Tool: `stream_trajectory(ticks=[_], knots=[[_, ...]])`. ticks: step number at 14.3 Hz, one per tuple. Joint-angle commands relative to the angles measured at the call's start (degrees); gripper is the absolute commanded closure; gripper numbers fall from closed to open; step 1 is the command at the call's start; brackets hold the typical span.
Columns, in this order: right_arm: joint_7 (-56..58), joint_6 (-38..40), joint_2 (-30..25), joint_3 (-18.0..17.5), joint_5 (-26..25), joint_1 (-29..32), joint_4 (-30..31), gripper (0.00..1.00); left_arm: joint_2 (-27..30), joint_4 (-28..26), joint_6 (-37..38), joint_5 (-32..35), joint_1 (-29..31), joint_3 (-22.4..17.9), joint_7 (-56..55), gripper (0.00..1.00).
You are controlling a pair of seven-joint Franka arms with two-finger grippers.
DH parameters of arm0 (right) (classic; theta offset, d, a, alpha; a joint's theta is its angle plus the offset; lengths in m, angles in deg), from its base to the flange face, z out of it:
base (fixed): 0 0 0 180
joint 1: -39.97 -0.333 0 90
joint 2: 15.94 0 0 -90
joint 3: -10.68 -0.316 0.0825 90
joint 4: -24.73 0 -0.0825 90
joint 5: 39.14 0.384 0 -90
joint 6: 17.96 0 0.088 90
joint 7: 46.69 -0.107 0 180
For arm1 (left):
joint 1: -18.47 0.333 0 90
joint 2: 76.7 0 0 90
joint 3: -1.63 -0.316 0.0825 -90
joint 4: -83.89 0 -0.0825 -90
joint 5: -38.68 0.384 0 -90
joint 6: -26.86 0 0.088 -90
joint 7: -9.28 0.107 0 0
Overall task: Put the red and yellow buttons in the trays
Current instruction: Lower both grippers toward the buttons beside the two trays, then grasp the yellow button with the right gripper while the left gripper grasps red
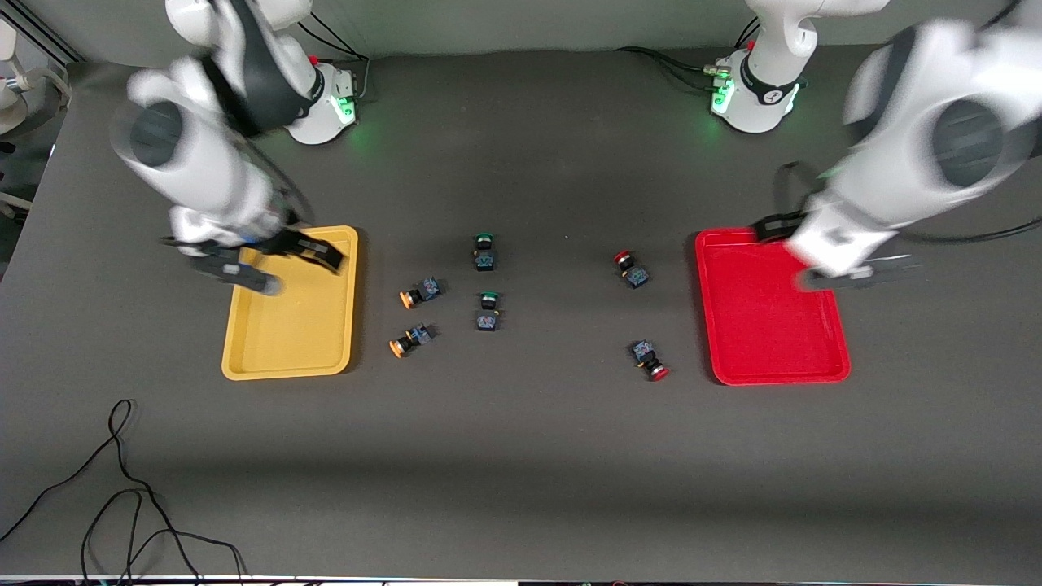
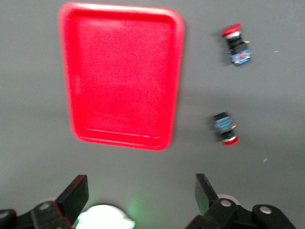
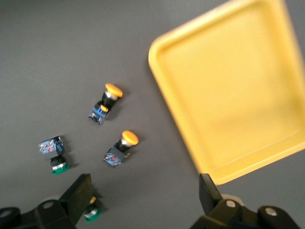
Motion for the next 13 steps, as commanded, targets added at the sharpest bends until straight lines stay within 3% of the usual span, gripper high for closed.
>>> stream_trajectory(ticks=[1, 3, 6, 10, 12, 13], knots=[[-6.54, -4.36, 7.47, 0.22, 6.89, -1.27, 0.61, 0.0, -4.82, -3.54, -7.14, -0.48, -2.93, 0.15, -8.22, 0.01], [-9.96, -7.71, 11.61, 0.22, 9.81, -3.03, 0.7, 0.0, -7.29, -8.02, -16.0, -0.57, -5.39, 0.23, -14.38, 0.01], [-16.29, -14.64, 17.58, -0.22, 9.91, -4.26, 0.78, 0.0, -13.61, -10.76, -25.95, -2.66, -7.77, 0.67, -23.25, 0.01], [-19.21, -21.15, 23.75, -0.84, 9.91, -6.28, 0.61, 0.0, -16.88, -19.53, -41.24, -7.6, -9.78, 1.37, -26.08, 0.04], [-19.21, -22.22, 24.98, -0.92, 10.0, -6.29, 0.52, 0.01, -18.37, -20.52, -43.99, -7.6, -11.54, 1.46, -30.03, 0.07], [-19.29, -22.74, 25.16, -0.92, 10.0, -6.29, 0.61, 0.07, -18.81, -20.52, -44.6, -7.6, -12.51, 1.46, -31.18, 0.07]])
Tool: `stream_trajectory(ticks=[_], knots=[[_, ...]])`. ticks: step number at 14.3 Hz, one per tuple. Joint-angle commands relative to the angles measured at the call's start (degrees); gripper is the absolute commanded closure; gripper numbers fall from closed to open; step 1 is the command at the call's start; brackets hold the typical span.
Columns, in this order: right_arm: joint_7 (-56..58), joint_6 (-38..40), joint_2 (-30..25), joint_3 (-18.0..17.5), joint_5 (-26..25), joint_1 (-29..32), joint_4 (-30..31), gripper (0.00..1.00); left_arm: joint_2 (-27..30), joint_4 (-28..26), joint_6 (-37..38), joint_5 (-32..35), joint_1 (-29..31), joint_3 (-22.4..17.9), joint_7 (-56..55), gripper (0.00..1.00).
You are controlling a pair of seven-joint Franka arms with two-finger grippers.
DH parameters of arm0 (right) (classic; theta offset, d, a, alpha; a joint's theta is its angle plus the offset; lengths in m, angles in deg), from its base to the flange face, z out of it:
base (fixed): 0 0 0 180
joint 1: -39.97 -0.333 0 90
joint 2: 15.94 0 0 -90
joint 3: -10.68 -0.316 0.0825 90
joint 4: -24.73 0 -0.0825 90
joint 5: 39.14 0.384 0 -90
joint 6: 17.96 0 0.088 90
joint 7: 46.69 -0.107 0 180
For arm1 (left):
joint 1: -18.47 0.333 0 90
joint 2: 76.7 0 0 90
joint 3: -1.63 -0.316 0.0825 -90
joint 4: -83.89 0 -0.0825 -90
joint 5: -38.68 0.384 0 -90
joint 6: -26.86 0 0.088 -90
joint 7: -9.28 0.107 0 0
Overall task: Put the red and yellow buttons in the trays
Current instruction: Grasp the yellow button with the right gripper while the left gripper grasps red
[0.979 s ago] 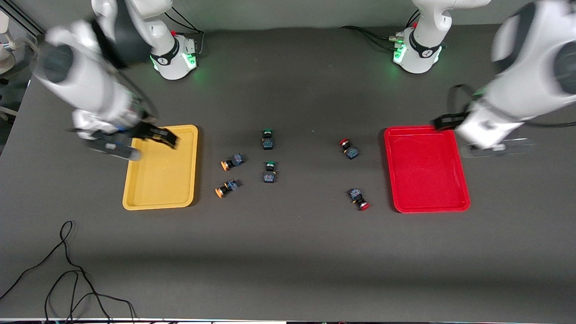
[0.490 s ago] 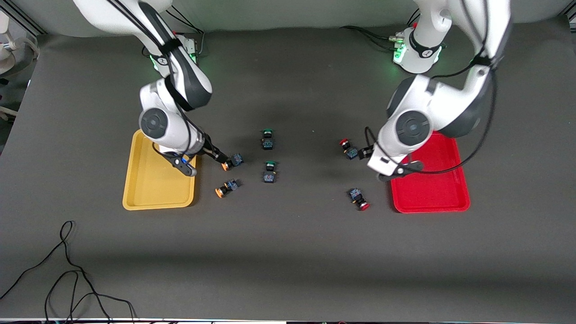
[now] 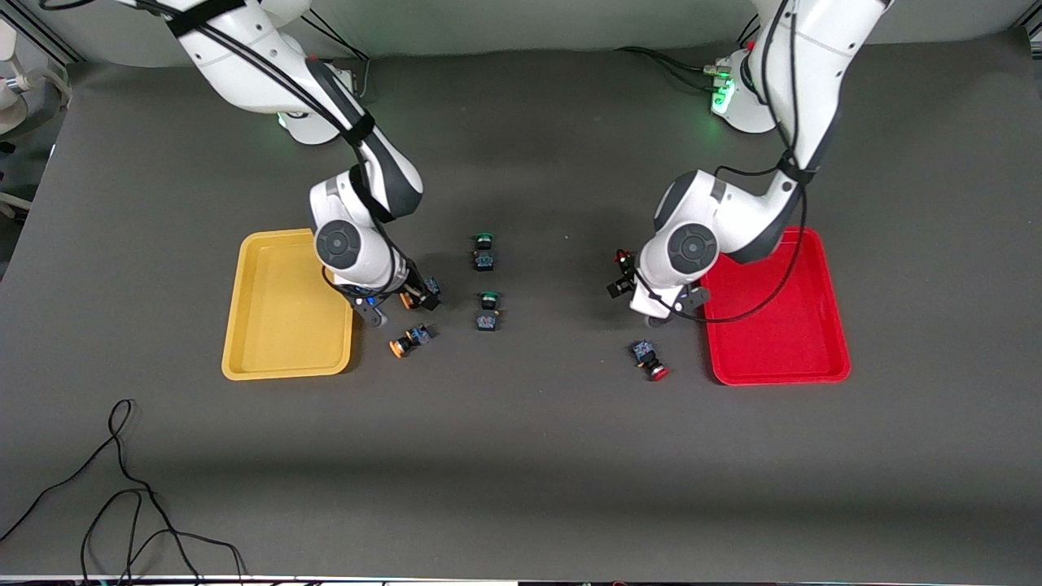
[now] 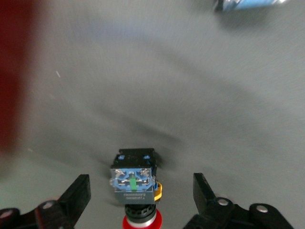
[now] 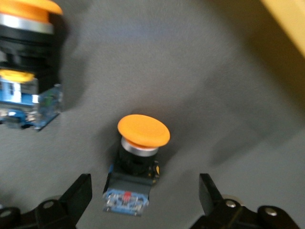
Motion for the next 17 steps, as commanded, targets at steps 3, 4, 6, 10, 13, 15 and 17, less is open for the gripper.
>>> stream_trajectory(ticks=[3, 4, 6, 10, 13, 15, 17], knots=[[-1.1, -0.67, 0.54, 0.11, 1.24, -0.01, -1.21, 0.78, 0.85, -2.2, -1.6, -0.74, -3.18, -0.23, -4.29, 0.15], [-1.19, -0.24, 0.02, 0.11, 1.24, 0.08, -1.3, 0.93, 0.94, -2.46, -1.6, -0.74, -3.18, -0.23, -4.29, 0.21], [-0.93, 2.73, -2.08, 0.19, 1.24, 0.17, -1.83, 1.0, 1.02, -2.55, -1.43, -0.74, -3.18, -0.23, -4.29, 0.46], [5.28, 18.46, -13.84, 2.03, 0.54, 3.14, -2.72, 1.0, 4.7, -2.56, 2.59, -0.74, -2.39, -0.23, -4.29, 1.0], [16.27, 21.48, -18.08, 9.39, -1.64, 3.59, 2.63, 1.0, 11.46, 1.73, 16.54, -0.74, 1.64, -0.49, -3.41, 1.0], [22.42, 19.03, -18.7, 14.14, -2.45, 3.59, 7.55, 1.0, 14.9, 8.75, 30.06, -0.3, 3.84, -1.01, -1.84, 1.0], [29.97, 15.69, -19.06, 18.89, -2.36, 3.68, 11.33, 1.0, 18.84, 14.03, 40.89, 0.05, 7.44, -2.41, 3.59, 1.0]])
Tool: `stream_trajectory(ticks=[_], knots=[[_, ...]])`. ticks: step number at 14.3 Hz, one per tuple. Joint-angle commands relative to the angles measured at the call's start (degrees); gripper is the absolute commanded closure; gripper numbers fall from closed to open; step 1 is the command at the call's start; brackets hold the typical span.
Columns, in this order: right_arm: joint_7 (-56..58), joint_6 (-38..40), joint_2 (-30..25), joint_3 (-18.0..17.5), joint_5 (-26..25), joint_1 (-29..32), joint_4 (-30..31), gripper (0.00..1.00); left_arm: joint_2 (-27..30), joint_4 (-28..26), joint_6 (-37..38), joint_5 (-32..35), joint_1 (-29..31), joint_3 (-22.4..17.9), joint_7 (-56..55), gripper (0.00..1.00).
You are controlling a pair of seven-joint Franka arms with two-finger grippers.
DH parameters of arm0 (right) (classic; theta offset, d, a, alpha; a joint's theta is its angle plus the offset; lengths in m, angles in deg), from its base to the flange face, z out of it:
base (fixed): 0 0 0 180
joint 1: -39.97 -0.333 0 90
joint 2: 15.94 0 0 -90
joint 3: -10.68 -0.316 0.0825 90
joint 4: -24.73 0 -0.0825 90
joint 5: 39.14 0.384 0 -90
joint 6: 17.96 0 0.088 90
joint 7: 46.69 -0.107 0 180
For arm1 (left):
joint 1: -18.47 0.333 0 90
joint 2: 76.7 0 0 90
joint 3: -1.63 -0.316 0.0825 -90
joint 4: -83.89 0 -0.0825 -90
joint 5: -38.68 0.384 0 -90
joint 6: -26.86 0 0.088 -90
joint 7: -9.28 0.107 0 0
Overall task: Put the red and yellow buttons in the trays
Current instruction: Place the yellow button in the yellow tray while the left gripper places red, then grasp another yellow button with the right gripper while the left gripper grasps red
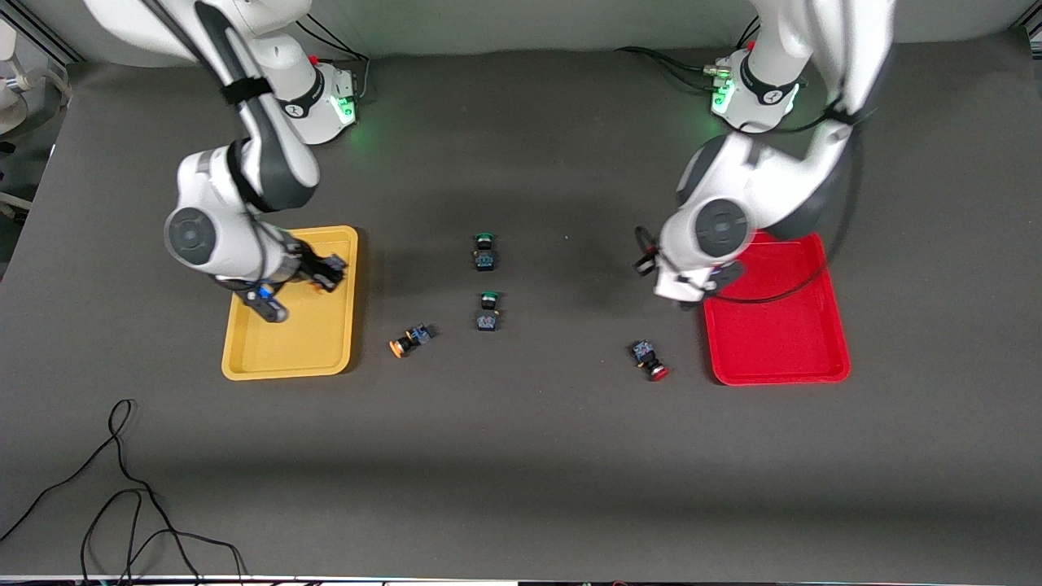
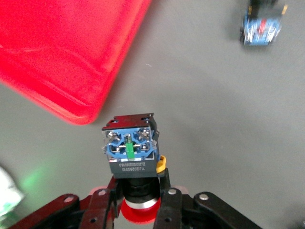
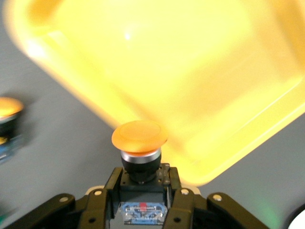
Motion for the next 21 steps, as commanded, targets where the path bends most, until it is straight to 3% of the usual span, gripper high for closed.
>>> stream_trajectory(ticks=[1, 2, 3, 4, 6, 9, 11, 14, 16, 17, 19, 21], knots=[[10.16, -6.46, -1.05, 5.6, -0.58, -0.66, 6.81, 0.97, 6.51, 5.52, 13.4, 0.09, 4.68, -2.61, 9.41, 1.0], [13.24, -9.0, -0.79, 7.19, -0.58, -0.66, 8.22, 0.7, 9.14, 5.27, 15.71, 0.26, 5.75, -4.8, 15.11, 1.0], [14.32, -9.9, -0.61, 7.46, -0.58, -0.66, 8.32, 0.2, 11.08, 4.31, 16.43, 0.61, 6.02, -7.87, 20.65, 1.0], [14.5, -9.82, -0.79, 7.55, -0.49, -0.57, 8.15, 0.0, 12.15, 2.39, 16.08, 1.92, 6.02, -10.33, 25.23, 1.0], [13.37, -9.47, -1.31, 7.21, -0.14, -0.74, 6.4, 0.0, 12.07, -0.52, 13.03, 3.52, 6.46, -12.72, 29.48, 1.0], [10.05, -4.83, -0.35, 3.36, 0.3, -1.36, -1.83, 0.0, 11.37, -13.23, -2.75, 3.61, 7.16, -13.08, 29.85, 1.0], [1.28, -3.14, 5.15, -1.82, 2.57, -1.36, -11.31, 0.0, 6.91, -18.01, -13.32, 3.52, 7.87, -13.08, 29.85, 1.0], [-8.24, -4.1, 16.84, -7.64, 6.54, -1.45, -24.15, 0.0, -0.56, -18.82, -21.08, 3.52, 7.87, -13.17, 29.85, 1.0], [-10.71, -8.03, 21.34, -9.4, 6.98, -1.53, -26.13, 0.0, -3.47, -18.82, -23.46, 3.61, 8.91, -13.17, 29.85, 1.0], [-12.11, -10.76, 22.84, -10.19, 6.98, -1.8, -25.78, 0.0, -4.27, -18.82, -23.9, 3.52, 9.1, -13.17, 29.85, 0.85], [-13.45, -12.63, 25.22, -10.29, 6.98, -2.41, -25.78, 0.0, -3.76, -18.38, -22.77, 3.52, 9.1, -13.17, 29.85, 0.0], [-13.45, -14.65, 27.06, -10.29, 6.98, -2.41, -25.6, 0.0, -1.39, -16.28, -18.05, 3.52, 8.75, -13.08, 29.5, 0.0]])
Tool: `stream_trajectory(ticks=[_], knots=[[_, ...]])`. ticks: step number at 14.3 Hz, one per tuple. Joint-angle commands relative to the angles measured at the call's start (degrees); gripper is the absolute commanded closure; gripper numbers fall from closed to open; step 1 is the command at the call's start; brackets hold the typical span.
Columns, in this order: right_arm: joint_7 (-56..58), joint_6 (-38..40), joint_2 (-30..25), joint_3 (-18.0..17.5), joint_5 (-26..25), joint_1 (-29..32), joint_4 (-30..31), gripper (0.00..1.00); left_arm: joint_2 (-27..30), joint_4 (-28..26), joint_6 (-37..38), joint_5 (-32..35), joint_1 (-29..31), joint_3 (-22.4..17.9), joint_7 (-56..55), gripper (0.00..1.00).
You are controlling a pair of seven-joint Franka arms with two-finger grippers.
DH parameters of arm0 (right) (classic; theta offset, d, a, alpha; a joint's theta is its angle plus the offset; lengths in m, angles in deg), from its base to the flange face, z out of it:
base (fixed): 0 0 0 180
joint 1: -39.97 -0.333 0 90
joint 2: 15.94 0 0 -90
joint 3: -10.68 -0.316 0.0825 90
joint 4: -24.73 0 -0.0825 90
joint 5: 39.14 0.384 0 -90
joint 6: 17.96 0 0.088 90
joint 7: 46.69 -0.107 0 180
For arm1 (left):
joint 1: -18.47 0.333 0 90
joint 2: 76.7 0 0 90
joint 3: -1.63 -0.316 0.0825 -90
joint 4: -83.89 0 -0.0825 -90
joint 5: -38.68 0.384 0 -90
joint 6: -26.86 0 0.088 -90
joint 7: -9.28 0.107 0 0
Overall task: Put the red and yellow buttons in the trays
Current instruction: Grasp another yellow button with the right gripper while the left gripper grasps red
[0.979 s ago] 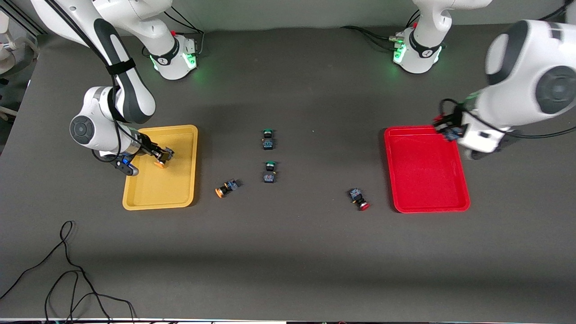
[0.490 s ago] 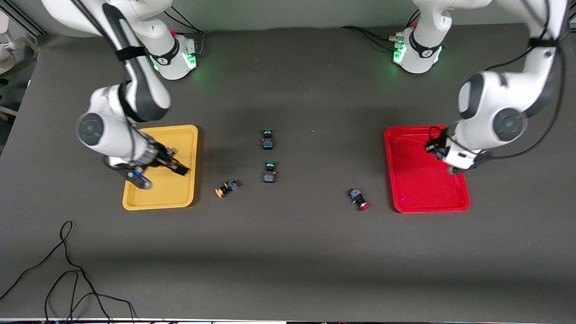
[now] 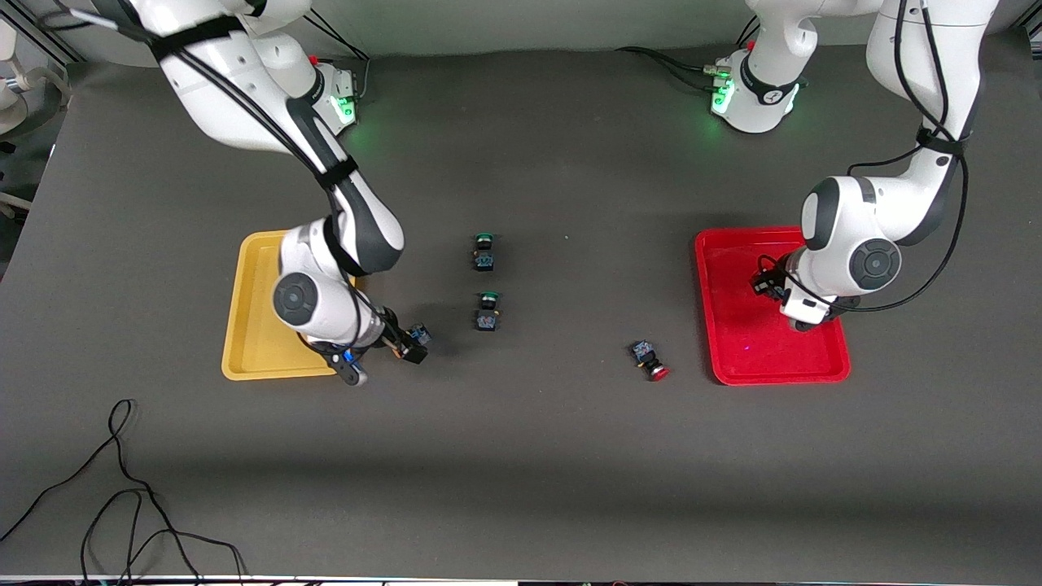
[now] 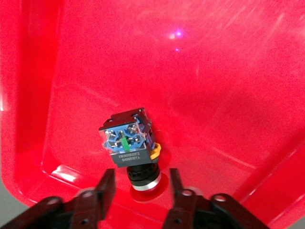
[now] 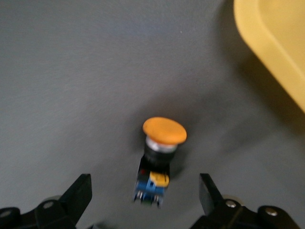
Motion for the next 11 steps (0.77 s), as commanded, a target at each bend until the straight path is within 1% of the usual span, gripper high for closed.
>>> stream_trajectory(ticks=[1, 2, 3, 4, 5, 6, 7, 8, 9, 11], knots=[[-1.33, -1.08, 1.91, 0.1, 1.23, -0.25, -1.56, 0.1, 5.02, 4.43, 9.35, 0.58, -0.15, 0.46, 0.02, 0.0], [-1.33, -1.08, 1.91, 0.1, 1.23, -0.25, -1.47, 0.43, 6.69, 8.02, 14.88, 0.58, -0.24, 0.64, 0.19, 0.0], [-1.42, -0.82, 1.83, 0.1, 1.23, -0.25, -1.47, 0.74, 7.32, 13.27, 20.33, 0.58, -0.32, 0.9, 0.37, 0.0], [-1.42, -0.56, 1.56, 0.1, 1.23, -0.16, -1.47, 0.92, 6.89, 20.81, 25.6, 0.06, -0.59, 1.17, 0.02, 0.0], [-1.5, -0.38, 1.21, 0.1, 1.23, -0.16, -1.47, 1.0, 5.23, 29.41, 30.27, -0.04, -0.94, 1.78, -0.16, 0.0], [-1.42, 0.75, 0.86, 0.1, 1.23, 0.02, -1.47, 1.0, 2.61, 37.15, 35.27, -0.12, -1.55, 3.0, -0.33, 0.0], [-1.07, 2.85, -0.19, 0.18, 1.32, 0.37, -1.47, 1.0, 0.75, 42.37, 37.67, -0.39, -1.9, 4.32, -0.51, 0.0], [-0.63, 5.48, -1.85, 0.36, 1.32, 0.89, -1.47, 1.0, -1.79, 45.29, 37.52, -0.48, -2.69, 5.81, -1.47, 0.0], [-0.02, 9.95, -4.48, 0.53, 1.23, 2.03, -1.47, 1.0, -5.12, 47.58, 37.0, -0.56, -3.57, 6.7, -4.78, 0.0], [5.06, 18.56, -10.27, 1.67, 1.23, 4.4, -1.03, 1.0, -11.8, 51.11, 31.22, -0.39, -6.29, 7.5, -15.4, 0.0]])
